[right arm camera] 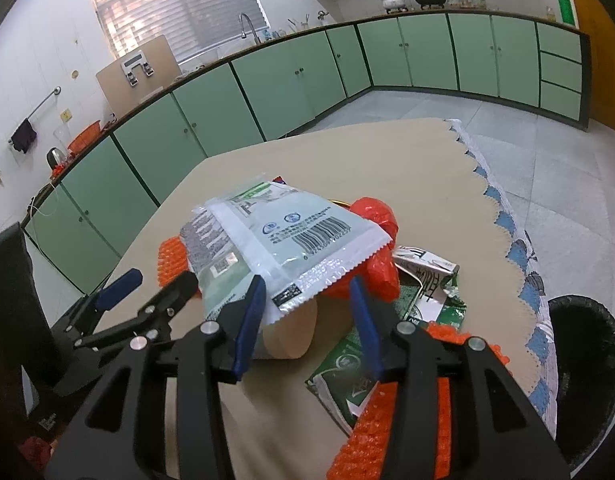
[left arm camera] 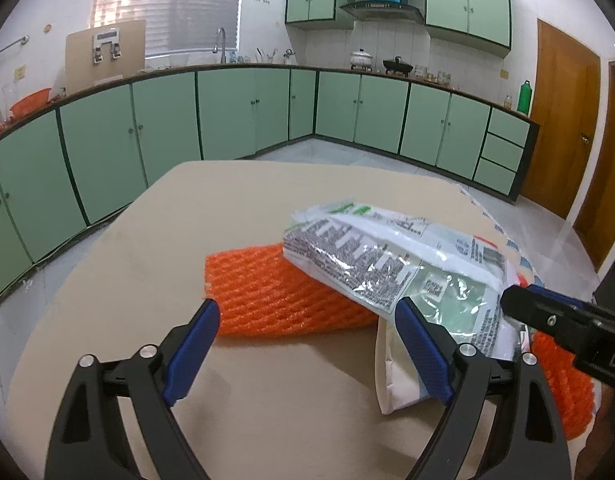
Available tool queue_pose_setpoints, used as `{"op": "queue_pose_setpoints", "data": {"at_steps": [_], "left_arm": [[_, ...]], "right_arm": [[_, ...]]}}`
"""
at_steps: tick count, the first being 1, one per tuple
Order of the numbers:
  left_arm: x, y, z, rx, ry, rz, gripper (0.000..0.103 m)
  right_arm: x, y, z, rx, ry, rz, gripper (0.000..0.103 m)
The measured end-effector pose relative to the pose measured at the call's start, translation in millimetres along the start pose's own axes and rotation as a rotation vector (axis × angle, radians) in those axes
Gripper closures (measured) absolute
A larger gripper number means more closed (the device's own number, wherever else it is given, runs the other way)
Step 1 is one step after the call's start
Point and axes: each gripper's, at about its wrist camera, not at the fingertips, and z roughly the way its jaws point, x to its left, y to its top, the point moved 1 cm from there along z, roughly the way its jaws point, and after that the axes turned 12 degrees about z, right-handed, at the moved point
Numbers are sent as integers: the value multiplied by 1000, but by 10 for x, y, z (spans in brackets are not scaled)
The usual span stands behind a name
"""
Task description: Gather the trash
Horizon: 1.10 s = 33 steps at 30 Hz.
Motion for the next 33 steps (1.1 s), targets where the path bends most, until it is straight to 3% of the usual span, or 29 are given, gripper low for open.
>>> {"op": "queue_pose_setpoints", "data": {"at_steps": [11, 12, 14, 18, 27, 30, 33], "left_arm": [[39, -41, 139, 52, -46, -20, 16], [32, -26, 152, 54, -49, -19, 16], [40, -21, 170, 60, -53, -19, 16], [61, -38, 175, 67, -56, -29, 17], [122, 18, 93, 45, -30, -23, 17], [144, 8, 58, 45, -22, -25, 17], [182, -21, 12, 47, -8, -22, 17]], "right_arm": [[9, 36, 97, 16, 27, -10, 60], [14, 35, 99, 16, 31, -14, 64], [25, 39, 107, 23, 53, -19, 84], [31, 42, 92, 21, 69, -28, 103], [31, 52, -7, -3, 69, -36, 103], [17, 62, -11, 8, 70, -17, 98], [11, 40, 1, 25, 79, -9, 85]]}}
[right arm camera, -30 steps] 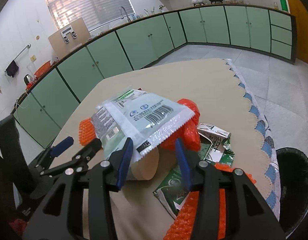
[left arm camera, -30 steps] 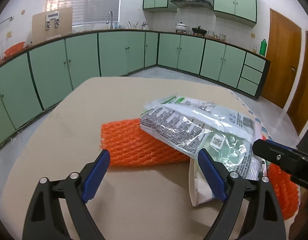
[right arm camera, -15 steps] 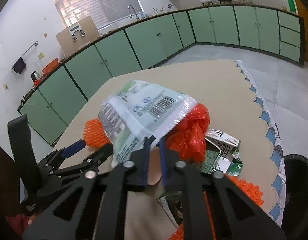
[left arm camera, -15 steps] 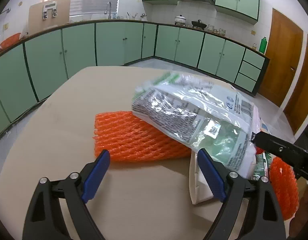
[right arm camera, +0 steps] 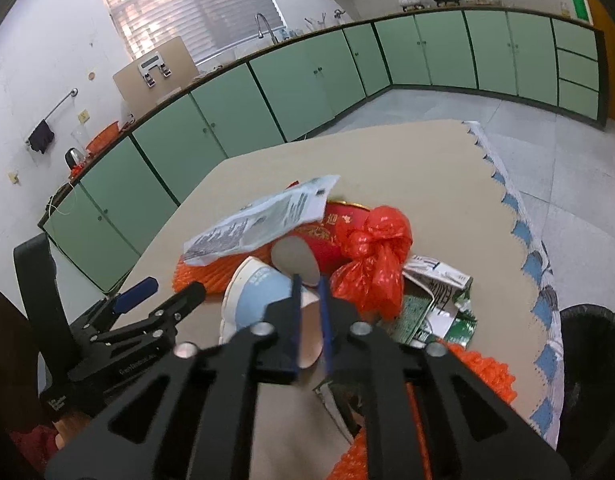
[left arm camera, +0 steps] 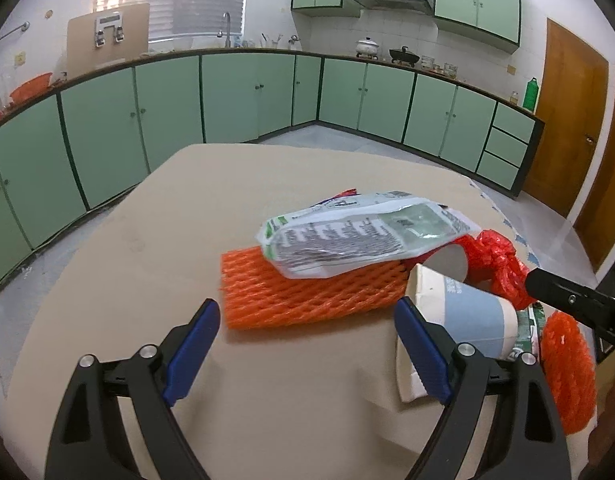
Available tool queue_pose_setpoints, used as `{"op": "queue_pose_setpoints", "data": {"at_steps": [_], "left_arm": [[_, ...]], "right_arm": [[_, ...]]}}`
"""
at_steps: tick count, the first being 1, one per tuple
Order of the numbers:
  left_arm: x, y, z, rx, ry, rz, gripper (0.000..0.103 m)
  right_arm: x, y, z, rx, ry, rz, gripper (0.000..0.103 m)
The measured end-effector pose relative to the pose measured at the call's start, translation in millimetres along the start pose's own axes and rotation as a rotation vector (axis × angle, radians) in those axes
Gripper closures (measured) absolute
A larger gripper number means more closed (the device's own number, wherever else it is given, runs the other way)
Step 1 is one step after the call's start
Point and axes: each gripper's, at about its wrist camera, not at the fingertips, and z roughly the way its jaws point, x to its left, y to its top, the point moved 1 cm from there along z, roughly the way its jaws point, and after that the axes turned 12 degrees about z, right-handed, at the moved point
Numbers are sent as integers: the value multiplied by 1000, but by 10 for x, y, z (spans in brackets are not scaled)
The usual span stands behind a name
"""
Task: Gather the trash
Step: 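Release the wrapper and reach the right gripper toward the paper cup, then grasp the blue-and-white paper cup with the right gripper and lift it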
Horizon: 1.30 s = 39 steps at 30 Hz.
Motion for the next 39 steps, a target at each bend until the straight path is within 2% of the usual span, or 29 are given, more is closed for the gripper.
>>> {"op": "queue_pose_setpoints", "data": {"at_steps": [2, 4, 7, 10, 13, 16, 24, 28, 31, 34, 37, 39], "left_arm": [[37, -26, -24, 2, 11, -2, 17], [94, -49, -54, 1, 27, -11, 17], [207, -81, -118, -5, 67, -21, 17], [301, -130, -145, 1, 92, -19, 17], [403, -181, -155, 12, 103, -35, 17], [496, -221, -174, 13, 112, -37, 17], [648, -268, -211, 8, 118, -72, 17], [689, -274, -212, 8, 115, -75, 17], [691, -275, -212, 9, 114, -77, 17], [681, -273, -224, 8, 112, -74, 17], [658, -267, -240, 5, 112, -69, 17], [648, -276, -245, 2, 112, -68, 17]], "right_arm": [[31, -43, 12, 15, 5, -5, 61], [89, -95, 13, 11, 6, -2, 48], [224, -175, 55, 13, -5, -38, 46], [353, -229, 112, 13, -10, -54, 31], [501, -306, 216, -9, -75, -77, 21], [583, -375, 328, -16, -124, -81, 16], [652, -453, 546, -34, -216, -96, 16], [628, -445, 612, -32, -239, -97, 33], [583, -444, 630, -23, -258, -98, 42], [571, -460, 625, -13, -248, -92, 39], [570, -479, 587, -16, -231, -64, 18], [577, -497, 571, -21, -225, -60, 18]]}}
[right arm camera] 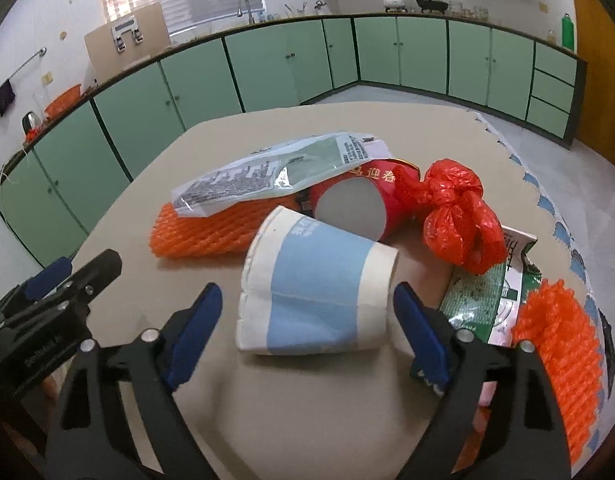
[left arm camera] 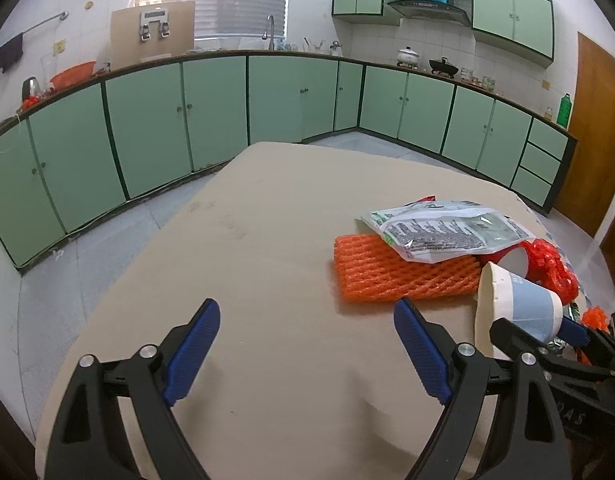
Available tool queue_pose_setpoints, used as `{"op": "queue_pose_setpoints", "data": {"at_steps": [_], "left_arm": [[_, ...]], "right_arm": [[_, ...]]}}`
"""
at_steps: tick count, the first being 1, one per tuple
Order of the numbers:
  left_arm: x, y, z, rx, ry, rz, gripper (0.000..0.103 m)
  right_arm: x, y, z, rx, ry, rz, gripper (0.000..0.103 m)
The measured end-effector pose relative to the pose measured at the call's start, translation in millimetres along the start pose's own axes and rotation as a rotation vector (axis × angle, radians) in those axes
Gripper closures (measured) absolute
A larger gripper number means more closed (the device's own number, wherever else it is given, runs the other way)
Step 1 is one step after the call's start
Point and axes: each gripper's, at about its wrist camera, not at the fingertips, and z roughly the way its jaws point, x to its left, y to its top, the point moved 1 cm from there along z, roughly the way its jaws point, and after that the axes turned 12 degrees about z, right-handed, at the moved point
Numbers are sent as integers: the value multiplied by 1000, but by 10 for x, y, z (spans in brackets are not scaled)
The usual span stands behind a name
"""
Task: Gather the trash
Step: 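Grasp the blue-and-white paper cup with the right gripper and lift it, then carry the cup over the bin with the right gripper while the left carries the foam net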
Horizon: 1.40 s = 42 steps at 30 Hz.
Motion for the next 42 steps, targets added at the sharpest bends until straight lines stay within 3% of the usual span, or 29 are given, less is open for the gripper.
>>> {"op": "queue_pose_setpoints", "data": {"at_steps": [3, 9, 11, 12, 19, 23, 32, 42], "left_arm": [[29, -7, -6, 0, 7, -3, 17], [118, -21, 17, 8, 12, -18, 17], [127, -27, 19, 8, 12, -20, 17], [131, -29, 20, 9, 10, -22, 17], [119, -18, 0, 5, 7, -25, 17], [37, -5, -43, -1, -2, -12, 17], [-401, 89, -168, -28, -70, 43, 17], [-1202, 119, -299, -46, -203, 127, 17]], "right_arm": [[43, -53, 8, 11, 9, -9, 16], [124, -70, 129, 14, -65, -30, 15], [101, -73, 177, 30, -82, -27, 29], [87, -72, 187, 33, -93, -26, 29], [-15, -66, 63, 21, -52, -16, 30], [-85, -27, -195, -6, 19, -10, 30], [-478, 125, -886, -108, 43, 29, 30], [-1238, -37, -1159, -128, -100, 98, 30]]}}
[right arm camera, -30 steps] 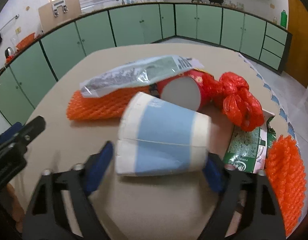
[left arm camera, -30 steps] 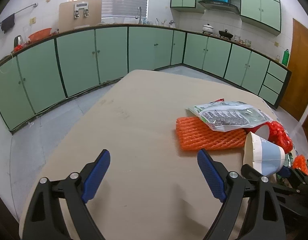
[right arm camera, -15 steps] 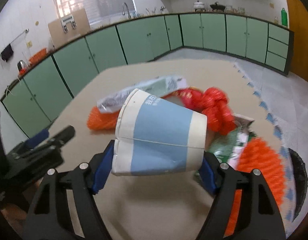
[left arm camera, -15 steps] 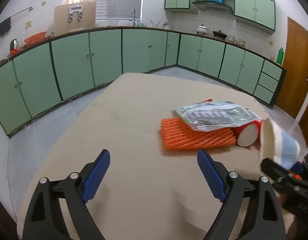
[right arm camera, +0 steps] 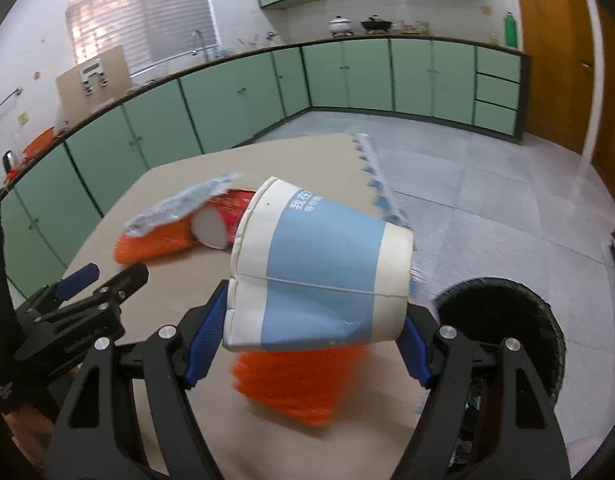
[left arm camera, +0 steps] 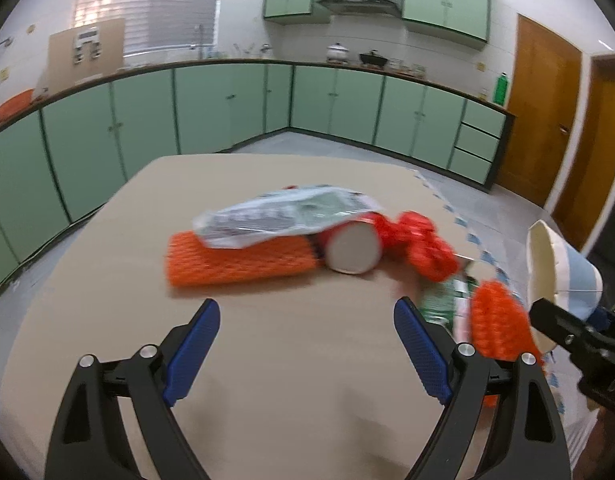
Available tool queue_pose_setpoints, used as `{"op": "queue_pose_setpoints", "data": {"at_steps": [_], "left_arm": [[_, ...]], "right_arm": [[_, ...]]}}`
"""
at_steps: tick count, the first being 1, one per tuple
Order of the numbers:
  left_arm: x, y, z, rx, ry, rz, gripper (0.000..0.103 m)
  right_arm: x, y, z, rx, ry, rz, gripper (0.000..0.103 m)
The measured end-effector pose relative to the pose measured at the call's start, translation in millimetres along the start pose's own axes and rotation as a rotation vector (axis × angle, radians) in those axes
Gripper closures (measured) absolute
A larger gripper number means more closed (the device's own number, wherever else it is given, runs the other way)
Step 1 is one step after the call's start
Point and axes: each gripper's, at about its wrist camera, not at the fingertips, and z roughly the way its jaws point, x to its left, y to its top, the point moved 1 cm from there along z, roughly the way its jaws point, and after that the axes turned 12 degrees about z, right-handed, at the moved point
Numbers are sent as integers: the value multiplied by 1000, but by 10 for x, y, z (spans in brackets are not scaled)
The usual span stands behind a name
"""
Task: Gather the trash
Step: 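Carry the cup over the bin with the right gripper while the left carries the foam net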
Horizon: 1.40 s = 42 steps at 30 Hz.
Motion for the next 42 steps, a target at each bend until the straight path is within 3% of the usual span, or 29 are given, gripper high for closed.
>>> {"op": "queue_pose_setpoints", "data": {"at_steps": [18, 20, 25, 31, 42], "left_arm": [[-1085, 3, 0, 14, -162, 99, 23], [-1188, -8, 40, 26, -162, 121, 29], [-1320, -71, 163, 78, -179, 136, 60], [-1381, -91, 125, 69, -150, 152, 81], [-1461, 105, -116, -4, -183, 165, 87]], "right_arm": [[-927, -57, -161, -44, -88, 108, 30], [-1020, -66, -170, -43, -94, 119, 30], [-1143, -98, -204, -50, -111, 128, 30], [-1271, -124, -204, -46, -117, 149, 30], [-1468, -7, -409, -108, -147, 168, 30]]}}
